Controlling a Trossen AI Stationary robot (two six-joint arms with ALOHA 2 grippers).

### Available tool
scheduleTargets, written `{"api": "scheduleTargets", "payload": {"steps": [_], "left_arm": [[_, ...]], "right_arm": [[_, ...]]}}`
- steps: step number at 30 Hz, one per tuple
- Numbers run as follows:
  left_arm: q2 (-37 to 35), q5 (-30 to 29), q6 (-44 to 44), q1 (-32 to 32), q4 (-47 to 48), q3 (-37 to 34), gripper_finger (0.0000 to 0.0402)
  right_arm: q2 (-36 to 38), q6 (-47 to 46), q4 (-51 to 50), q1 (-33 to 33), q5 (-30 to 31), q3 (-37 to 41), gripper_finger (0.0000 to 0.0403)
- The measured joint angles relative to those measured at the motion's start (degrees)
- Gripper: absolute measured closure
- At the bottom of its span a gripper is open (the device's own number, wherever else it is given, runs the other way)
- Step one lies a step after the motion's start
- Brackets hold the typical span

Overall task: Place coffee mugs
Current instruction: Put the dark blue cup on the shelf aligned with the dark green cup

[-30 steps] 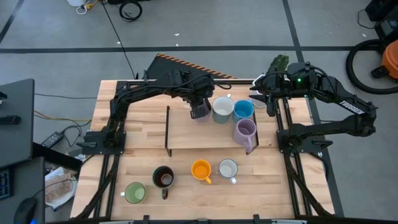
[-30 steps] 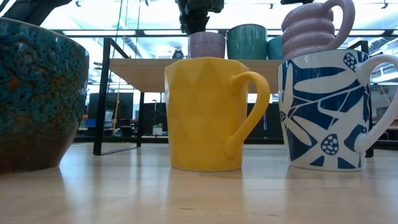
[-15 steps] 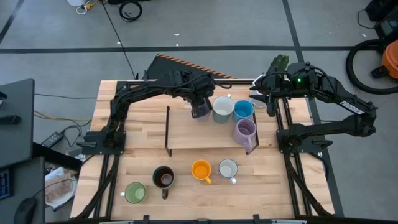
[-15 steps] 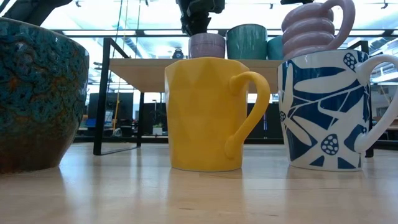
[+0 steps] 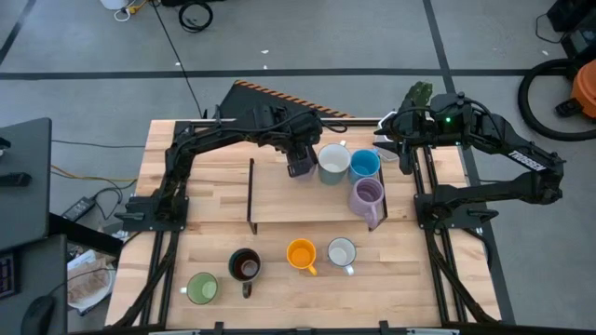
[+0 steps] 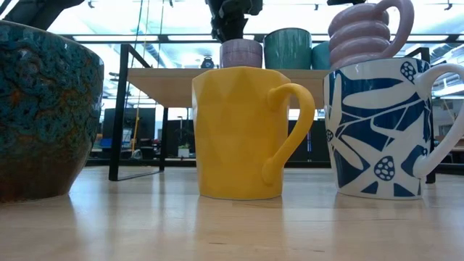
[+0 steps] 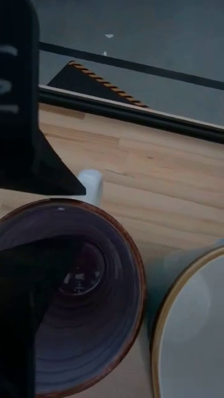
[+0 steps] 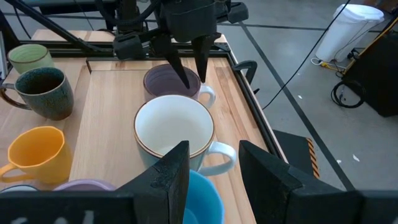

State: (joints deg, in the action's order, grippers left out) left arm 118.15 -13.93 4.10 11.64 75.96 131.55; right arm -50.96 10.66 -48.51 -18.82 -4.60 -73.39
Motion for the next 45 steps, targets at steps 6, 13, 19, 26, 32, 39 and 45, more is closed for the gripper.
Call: {"api": "scheduleTargets", "payload": {"steps": [6, 13, 19, 26, 32, 39, 45], "left_arm": [[-0.02, 0.00, 0.26, 0.00, 0.01, 0.00, 0.0242], [-2.71, -0.02, 2.05, 0.27, -0.67, 0.04, 0.0221], [-6.26, 1.91, 3.06, 0.32, -0.52, 0.04, 0.0221], [-10.47, 9.92, 3.06, -4.17, 0.78, 0.07, 0.0221], [-11.65, 10.22, 3.23, -10.99, 1.85, 0.07, 0.0221], [-11.39, 11.36, 6.94, -16.67, 1.10, 0.07, 0.0221], [-11.39, 12.06, 7.94, -16.96, 0.85, 0.07, 0.0221]], "right_arm": [[-0.01, -0.02, 0.00, 0.00, 0.00, -0.01, 0.0257], [-0.02, -0.02, 0.00, -0.01, -0.02, 0.01, 0.0257], [0.00, -0.21, -0.02, 0.00, -0.02, 0.01, 0.0257], [0.97, -1.10, 0.15, 2.27, 0.00, 0.01, 0.0257], [1.56, -3.21, 3.59, 11.18, 0.00, 0.02, 0.0258], [-2.32, -5.46, 7.49, 23.60, 6.75, 2.56, 0.0265], [-7.10, -5.91, 7.64, 32.51, 10.90, 1.52, 0.0266]]}}
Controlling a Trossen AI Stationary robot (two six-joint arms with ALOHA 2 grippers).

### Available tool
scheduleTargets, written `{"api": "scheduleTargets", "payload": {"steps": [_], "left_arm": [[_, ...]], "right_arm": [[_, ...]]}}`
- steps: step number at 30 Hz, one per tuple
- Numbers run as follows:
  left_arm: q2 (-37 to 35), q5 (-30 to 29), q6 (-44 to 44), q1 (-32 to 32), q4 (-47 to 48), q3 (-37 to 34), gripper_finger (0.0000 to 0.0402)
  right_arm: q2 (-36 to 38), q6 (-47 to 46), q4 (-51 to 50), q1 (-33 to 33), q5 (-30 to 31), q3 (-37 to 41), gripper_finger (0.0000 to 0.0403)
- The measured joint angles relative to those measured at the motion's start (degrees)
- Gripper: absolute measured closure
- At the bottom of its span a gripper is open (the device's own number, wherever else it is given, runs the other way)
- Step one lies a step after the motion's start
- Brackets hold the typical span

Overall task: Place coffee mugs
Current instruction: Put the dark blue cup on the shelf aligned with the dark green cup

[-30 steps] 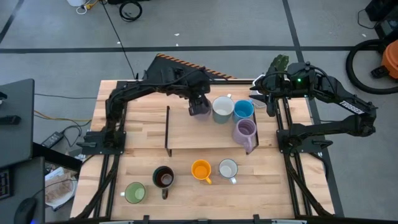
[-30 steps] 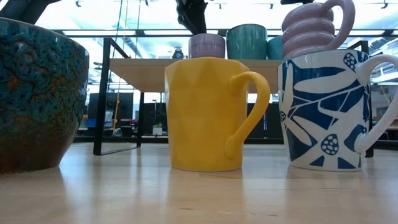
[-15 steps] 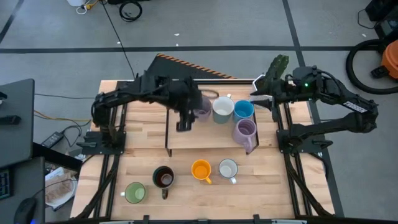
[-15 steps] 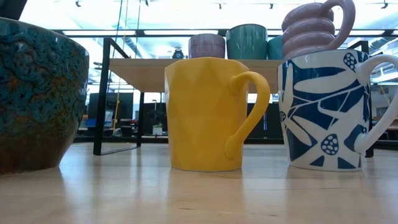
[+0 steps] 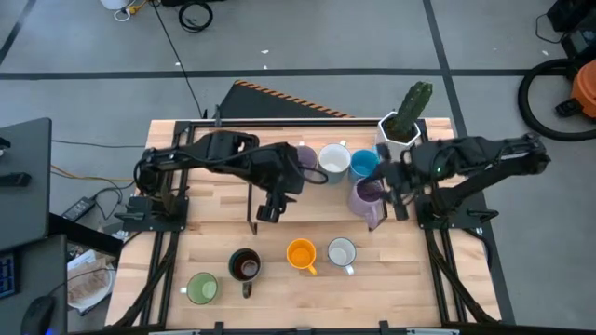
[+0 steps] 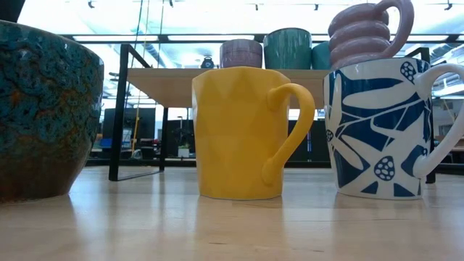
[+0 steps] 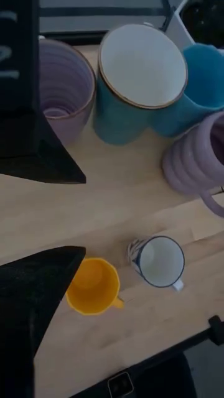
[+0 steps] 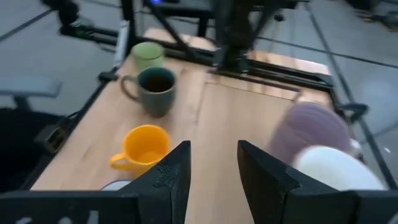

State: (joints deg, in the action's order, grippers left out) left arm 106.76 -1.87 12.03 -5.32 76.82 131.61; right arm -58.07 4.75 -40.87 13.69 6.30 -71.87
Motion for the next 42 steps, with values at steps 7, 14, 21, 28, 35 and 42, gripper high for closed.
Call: {"api": "scheduleTargets", "payload": {"steps": [7, 14, 21, 28, 35, 42], "left_arm": [[-0.04, 1.34, 0.37, -0.18, -1.44, -0.50, 0.0221], [-3.78, -2.16, 0.39, -1.38, -12.20, -16.17, 0.0221], [-14.10, -3.46, -0.65, -2.73, -26.33, -33.45, 0.0221], [-26.22, -6.89, -1.05, -2.69, -40.99, -52.34, 0.0221], [-35.70, -11.23, 1.21, -2.56, -47.50, -63.49, 0.0221], [-45.08, -11.43, 2.60, -2.19, -61.74, -76.19, 0.0221]], "right_arm": [[-4.86, -0.97, -1.68, 7.38, 1.51, -0.20, 0.0266], [-9.81, -5.88, -2.58, 14.11, 4.10, -0.23, 0.0266], [-15.41, -9.51, -1.60, 16.96, 2.78, -0.25, 0.0266], [-22.26, -17.13, -4.10, 16.97, 5.79, -0.25, 0.0266], [-28.94, -24.97, -6.26, 16.96, 6.48, -3.29, 0.0266], [-35.30, -29.40, -8.36, 17.60, 7.18, -9.81, 0.0266]]}}
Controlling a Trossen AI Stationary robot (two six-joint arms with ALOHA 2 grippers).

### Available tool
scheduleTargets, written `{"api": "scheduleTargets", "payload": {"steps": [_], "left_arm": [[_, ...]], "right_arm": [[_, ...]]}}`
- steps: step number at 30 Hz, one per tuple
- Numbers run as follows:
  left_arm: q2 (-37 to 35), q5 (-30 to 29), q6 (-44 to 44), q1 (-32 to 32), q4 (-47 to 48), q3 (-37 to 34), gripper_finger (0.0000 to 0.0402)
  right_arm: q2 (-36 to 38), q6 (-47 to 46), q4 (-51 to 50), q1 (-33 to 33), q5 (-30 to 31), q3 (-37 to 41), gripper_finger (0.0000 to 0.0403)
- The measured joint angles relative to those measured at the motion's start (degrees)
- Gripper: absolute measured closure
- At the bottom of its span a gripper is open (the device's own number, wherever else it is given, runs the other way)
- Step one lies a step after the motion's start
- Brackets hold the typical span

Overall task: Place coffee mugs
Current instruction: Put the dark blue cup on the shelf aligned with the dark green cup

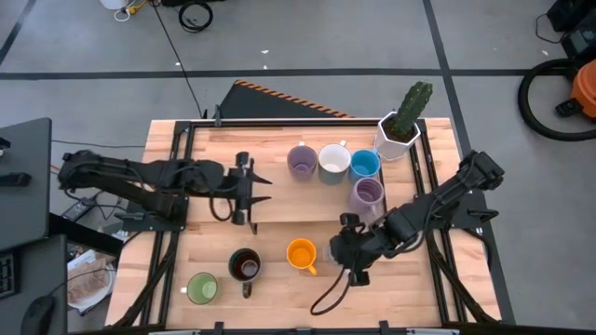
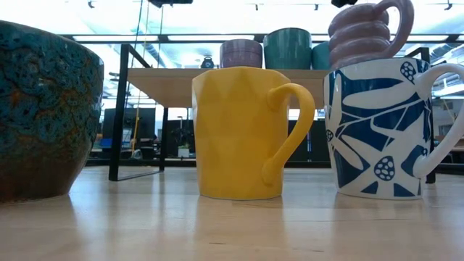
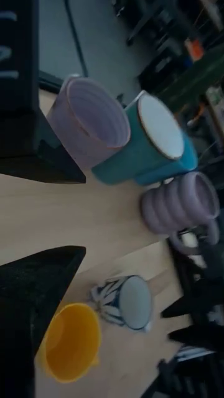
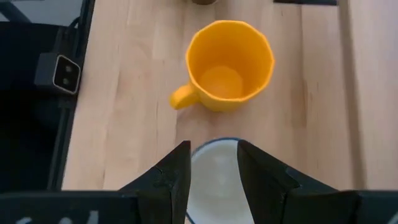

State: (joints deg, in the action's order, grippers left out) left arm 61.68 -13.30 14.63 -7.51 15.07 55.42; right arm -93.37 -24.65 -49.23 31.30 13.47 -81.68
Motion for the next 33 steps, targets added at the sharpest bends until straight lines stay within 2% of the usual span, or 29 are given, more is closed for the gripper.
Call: {"api": "scheduleTargets", "payload": {"steps": [4, 6, 9, 12, 14, 21, 25, 29, 33], "left_arm": [[-5.10, -0.24, -0.90, -0.10, -7.00, -6.63, 0.0221], [-7.45, -0.26, -2.07, -0.43, -10.28, -9.73, 0.0221], [-10.49, -0.22, -3.52, -0.94, -12.51, -12.91, 0.0221], [-12.73, -0.24, -5.17, -1.43, -13.96, -14.92, 0.0221], [-13.80, -0.28, -5.94, -1.92, -15.90, -16.70, 0.0221], [-14.92, 0.02, -8.10, -4.32, -31.28, -26.34, 0.0221], [-15.05, 0.00, -8.69, -6.26, -36.41, -28.87, 0.0221], [-15.06, -0.06, -9.57, -8.17, -37.38, -29.60, 0.0221], [-15.55, -3.03, -9.33, -10.26, -34.72, -29.63, 0.0221]], "right_arm": [[-3.08, -4.70, -1.80, 0.32, -0.01, -2.04, 0.0266], [-4.53, -8.25, -5.96, 0.46, -0.07, -3.32, 0.0266], [-5.93, -13.17, -9.61, 0.47, -0.09, -4.35, 0.0266], [-6.59, -15.90, -8.56, 0.37, -1.62, -4.31, 0.0261], [-7.09, -17.00, -8.31, 0.37, -2.63, -4.36, 0.0253], [-9.17, -24.73, -7.05, -0.95, -4.20, -4.41, 0.0196], [-9.55, -27.68, -7.45, -1.79, -6.97, -6.12, 0.0178], [-9.63, -27.76, -7.01, -2.20, -6.45, -7.00, 0.0180], [-9.64, -29.69, -6.54, -2.30, -5.52, -7.18, 0.0188]]}}
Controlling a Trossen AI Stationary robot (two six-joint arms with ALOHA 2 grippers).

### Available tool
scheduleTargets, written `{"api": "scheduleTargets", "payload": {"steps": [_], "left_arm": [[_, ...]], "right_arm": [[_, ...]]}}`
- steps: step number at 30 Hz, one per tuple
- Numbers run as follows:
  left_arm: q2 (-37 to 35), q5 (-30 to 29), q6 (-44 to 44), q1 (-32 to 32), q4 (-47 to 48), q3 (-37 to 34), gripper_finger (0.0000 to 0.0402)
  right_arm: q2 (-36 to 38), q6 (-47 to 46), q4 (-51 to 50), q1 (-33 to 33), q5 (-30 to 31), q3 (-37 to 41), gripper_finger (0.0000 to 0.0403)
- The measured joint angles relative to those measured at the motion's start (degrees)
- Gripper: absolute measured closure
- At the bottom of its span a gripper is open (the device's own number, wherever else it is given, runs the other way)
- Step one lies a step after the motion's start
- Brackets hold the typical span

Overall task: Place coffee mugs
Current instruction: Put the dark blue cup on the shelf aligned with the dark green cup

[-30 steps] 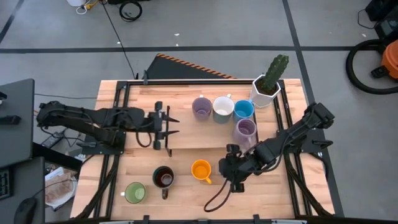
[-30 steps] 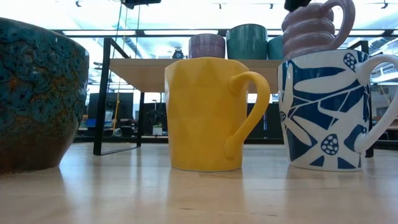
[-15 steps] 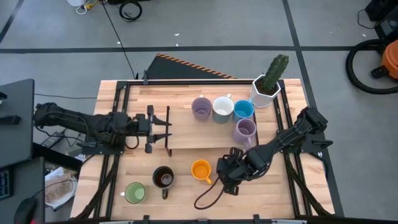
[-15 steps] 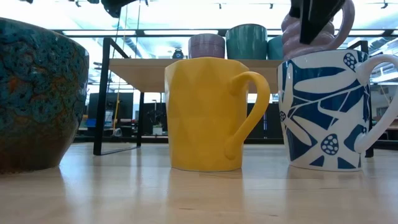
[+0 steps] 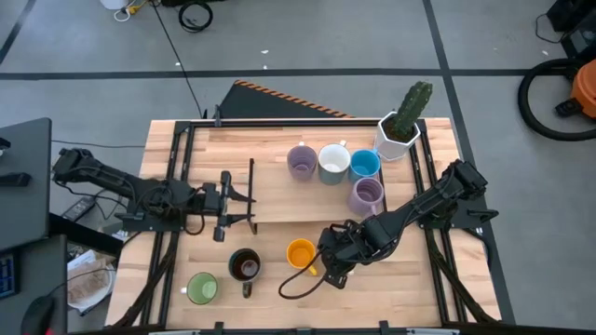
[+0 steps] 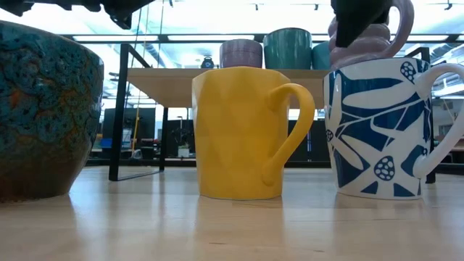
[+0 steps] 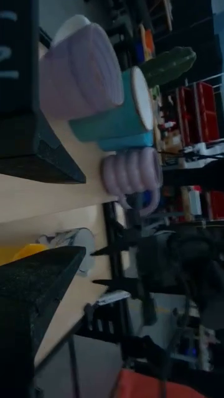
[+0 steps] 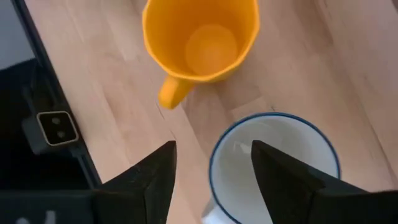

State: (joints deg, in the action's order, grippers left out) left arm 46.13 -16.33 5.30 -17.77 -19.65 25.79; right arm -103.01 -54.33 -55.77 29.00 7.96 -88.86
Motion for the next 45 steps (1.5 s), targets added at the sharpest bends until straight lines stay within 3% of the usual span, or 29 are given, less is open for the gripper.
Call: {"api": "scheduleTargets", "payload": {"steps": [9, 15, 21, 27, 38, 45], "left_arm": [[-1.31, -5.51, 1.84, -4.61, 3.19, -0.04, 0.0221], [-1.16, -9.54, 1.37, -4.73, 6.80, -0.04, 0.0221], [-1.31, -11.74, 1.42, -4.73, 7.05, -0.04, 0.0221], [-1.29, -14.71, 1.84, -4.69, 7.07, -0.01, 0.0221], [-1.27, -15.20, 1.56, -4.69, 7.69, -0.01, 0.0221], [-1.27, -15.20, -0.18, -4.69, 8.41, 0.01, 0.0221]], "right_arm": [[-0.08, -2.42, 1.47, 0.03, 0.44, -2.54, 0.0195], [-0.02, 2.86, 1.63, -0.64, 2.18, -9.54, 0.0195], [-1.34, 4.65, 3.86, 0.46, 4.79, -10.32, 0.0195], [-8.16, 2.89, -3.30, -0.65, -2.72, -12.54, 0.0203], [-22.46, 2.96, -29.92, -1.78, -6.76, -32.09, 0.0219], [-26.27, 5.74, -31.90, -1.66, -11.05, -33.48, 0.0224]]}}
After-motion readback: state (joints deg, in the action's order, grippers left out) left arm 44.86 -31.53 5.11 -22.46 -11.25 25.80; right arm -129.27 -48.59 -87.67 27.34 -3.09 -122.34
